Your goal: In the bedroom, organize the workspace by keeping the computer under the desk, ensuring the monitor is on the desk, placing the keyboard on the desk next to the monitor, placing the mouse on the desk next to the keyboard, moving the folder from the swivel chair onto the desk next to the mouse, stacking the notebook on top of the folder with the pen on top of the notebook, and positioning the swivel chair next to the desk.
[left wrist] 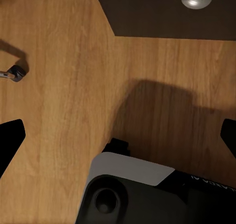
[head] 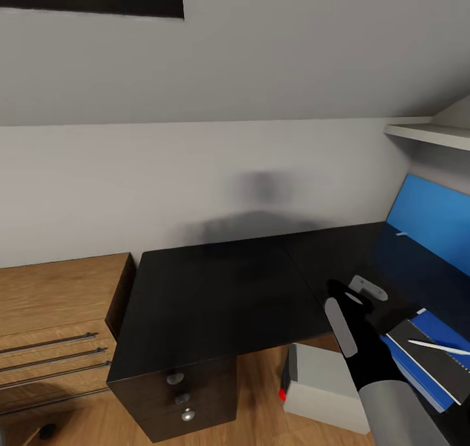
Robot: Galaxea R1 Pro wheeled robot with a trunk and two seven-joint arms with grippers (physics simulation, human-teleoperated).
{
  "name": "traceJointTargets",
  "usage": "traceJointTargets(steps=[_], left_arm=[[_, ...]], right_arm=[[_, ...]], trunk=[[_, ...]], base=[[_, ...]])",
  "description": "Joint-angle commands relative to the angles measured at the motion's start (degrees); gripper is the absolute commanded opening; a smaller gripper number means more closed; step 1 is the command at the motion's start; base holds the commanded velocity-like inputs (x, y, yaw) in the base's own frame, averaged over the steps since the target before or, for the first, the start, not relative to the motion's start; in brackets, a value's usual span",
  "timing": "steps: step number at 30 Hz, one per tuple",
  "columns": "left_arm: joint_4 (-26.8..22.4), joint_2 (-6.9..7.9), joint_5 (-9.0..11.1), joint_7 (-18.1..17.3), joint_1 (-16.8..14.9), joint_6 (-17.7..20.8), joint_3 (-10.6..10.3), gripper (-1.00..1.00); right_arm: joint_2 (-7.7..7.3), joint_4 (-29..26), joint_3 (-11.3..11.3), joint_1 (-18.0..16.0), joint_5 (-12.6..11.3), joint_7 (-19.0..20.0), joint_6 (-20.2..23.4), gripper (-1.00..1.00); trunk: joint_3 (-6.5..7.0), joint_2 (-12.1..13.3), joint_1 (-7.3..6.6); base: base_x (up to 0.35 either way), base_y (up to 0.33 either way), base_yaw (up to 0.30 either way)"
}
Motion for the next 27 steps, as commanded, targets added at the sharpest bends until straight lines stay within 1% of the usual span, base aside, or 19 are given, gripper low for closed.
traceJointTargets(steps=[1,11,12,15,21,27], left_arm=[[-0.1,0.05,0.4,0.5,0.0,0.3,-0.3,1.0],[-0.1,-0.02,0.4,0.5,0.0,0.3,-0.3,1.0],[-0.1,0.1,0.4,0.5,0.0,0.2,-0.2,1.0],[0.0,0.07,0.4,0.4,0.0,0.3,-0.2,1.0],[0.0,0.08,0.5,0.3,0.0,0.3,-0.2,1.0],[0.0,0.13,0.5,0.3,0.0,0.3,-0.2,1.0]], right_arm=[[0.05,-0.1,0.0,0.0,-0.2,-0.2,0.4,1.0],[0.51,-0.1,1.4,0.0,-0.3,-0.2,0.5,1.0],[1.13,-0.1,3.0,0.0,-0.2,-0.2,0.4,1.0],[1.31,-0.1,3.8,0.0,-0.1,-0.2,0.3,1.0],[1.35,-0.1,4.3,0.0,-0.1,-0.2,0.3,1.0],[1.37,-0.1,4.6,0.0,-0.2,-0.2,0.3,1.0]], trunk=[[-0.07,-0.1,0.01],[-0.07,-0.1,0.01],[-0.06,-0.1,0.01],[0.13,-0.1,0.01],[0.54,-0.1,0.01],[0.63,-0.1,0.01]], base=[[0.0,0.0,0.0],[0.0,0.0,0.0],[-0.135,0.0,0.0],[-0.271,0.0,0.001],[-0.327,0.0,0.086],[-0.337,0.0,0.097]])
